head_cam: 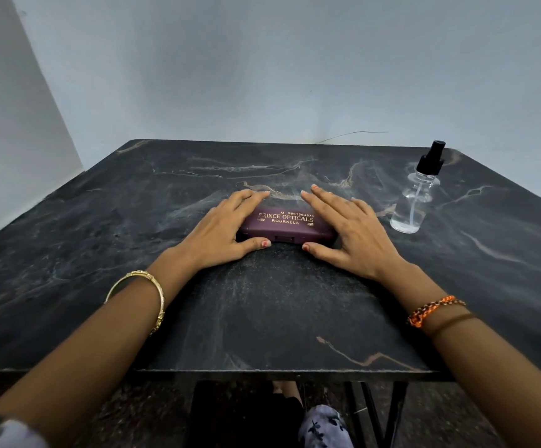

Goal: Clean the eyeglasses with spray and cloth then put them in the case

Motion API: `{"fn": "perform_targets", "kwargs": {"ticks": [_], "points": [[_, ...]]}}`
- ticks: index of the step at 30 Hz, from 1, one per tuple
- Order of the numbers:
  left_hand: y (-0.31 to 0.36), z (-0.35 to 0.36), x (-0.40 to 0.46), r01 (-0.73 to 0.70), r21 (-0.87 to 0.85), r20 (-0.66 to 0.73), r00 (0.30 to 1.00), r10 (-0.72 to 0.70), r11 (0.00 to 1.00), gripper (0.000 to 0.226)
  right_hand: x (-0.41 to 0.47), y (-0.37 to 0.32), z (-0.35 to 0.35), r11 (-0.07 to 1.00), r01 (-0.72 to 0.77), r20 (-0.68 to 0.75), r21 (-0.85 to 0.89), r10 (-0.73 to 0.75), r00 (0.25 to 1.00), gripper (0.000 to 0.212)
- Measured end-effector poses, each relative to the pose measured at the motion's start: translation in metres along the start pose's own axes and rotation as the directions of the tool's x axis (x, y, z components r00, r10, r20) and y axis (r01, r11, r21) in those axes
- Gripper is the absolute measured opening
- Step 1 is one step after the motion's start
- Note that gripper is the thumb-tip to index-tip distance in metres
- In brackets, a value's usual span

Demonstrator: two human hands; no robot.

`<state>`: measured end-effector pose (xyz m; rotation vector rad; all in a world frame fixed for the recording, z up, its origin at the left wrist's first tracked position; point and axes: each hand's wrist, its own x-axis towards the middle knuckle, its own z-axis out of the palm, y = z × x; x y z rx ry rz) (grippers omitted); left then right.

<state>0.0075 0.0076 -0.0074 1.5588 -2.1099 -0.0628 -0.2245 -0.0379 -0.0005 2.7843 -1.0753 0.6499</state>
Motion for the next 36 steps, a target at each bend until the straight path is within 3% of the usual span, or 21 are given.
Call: {"fn": "perform_targets", "kwargs": {"ticks": [6, 14, 18, 24, 32, 36], "points": [[0.005, 0.002, -0.003, 0.061, 0.187, -0.131, 0.991, -0.036, 0.981, 0.091, -0.003, -0.004, -0.002, 0.997, -0.062, -0.112, -0.05, 0.056, 0.992, 0.084], [0.015, 0.0, -0.007, 0.127, 0.282, -0.168, 0.982, -0.081, 0.951, 0.092, -0.006, -0.011, -0.005, 0.989, -0.118, -0.141, -0.094, 0.104, 0.985, 0.087], [0.017, 0.0, -0.007, 0.1, 0.418, -0.134, 0.99, -0.048, 0.903, 0.101, -0.003, -0.009, -0.002, 0.98, -0.143, -0.163, -0.137, 0.12, 0.979, 0.087], [0.019, -0.002, -0.003, 0.05, 0.471, -0.066, 0.998, -0.022, 0.881, 0.103, 0.0, -0.01, 0.002, 0.977, -0.122, -0.189, -0.172, 0.089, 0.978, 0.089], [0.017, -0.002, -0.001, 0.019, 0.476, -0.015, 1.0, -0.014, 0.879, 0.099, 0.002, -0.01, 0.005, 0.993, -0.032, -0.2, -0.111, 0.009, 0.98, 0.093], [0.015, -0.001, -0.002, 0.009, 0.397, 0.063, 0.997, -0.038, 0.918, 0.097, 0.0, -0.013, 0.006, 0.998, -0.025, -0.143, -0.049, 0.017, 0.99, 0.093]]}}
